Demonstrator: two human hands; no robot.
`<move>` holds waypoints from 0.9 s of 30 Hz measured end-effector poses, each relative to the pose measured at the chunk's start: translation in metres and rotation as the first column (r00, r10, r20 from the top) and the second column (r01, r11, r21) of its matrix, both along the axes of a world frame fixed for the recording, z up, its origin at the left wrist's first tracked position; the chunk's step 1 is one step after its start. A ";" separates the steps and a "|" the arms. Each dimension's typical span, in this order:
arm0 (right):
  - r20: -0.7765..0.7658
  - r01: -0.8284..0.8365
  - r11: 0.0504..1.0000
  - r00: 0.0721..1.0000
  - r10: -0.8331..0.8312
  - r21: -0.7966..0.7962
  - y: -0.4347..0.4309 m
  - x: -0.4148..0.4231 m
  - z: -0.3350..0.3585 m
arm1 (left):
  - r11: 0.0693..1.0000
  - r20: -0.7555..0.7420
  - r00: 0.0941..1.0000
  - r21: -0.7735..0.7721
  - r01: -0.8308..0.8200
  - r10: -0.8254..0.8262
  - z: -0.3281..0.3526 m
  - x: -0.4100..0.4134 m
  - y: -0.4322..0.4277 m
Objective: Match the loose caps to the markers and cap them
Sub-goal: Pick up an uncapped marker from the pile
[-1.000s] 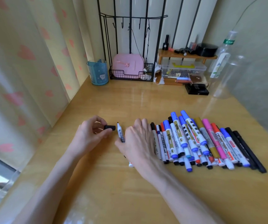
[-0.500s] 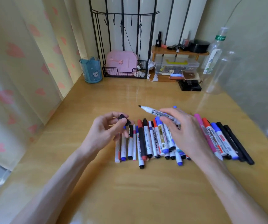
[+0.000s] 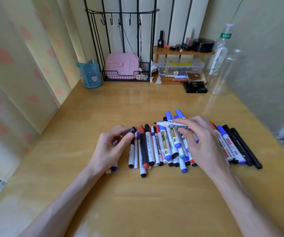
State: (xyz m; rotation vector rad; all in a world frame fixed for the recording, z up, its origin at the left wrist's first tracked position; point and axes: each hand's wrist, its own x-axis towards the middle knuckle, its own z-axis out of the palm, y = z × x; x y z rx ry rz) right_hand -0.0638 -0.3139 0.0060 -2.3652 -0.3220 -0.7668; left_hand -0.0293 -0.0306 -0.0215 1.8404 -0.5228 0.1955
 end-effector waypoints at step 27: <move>0.139 -0.100 0.973 0.982 0.130 -0.207 0.036 -0.012 -0.004 | 0.929 0.308 0.951 0.346 -0.129 0.018 0.010 -0.009 -0.008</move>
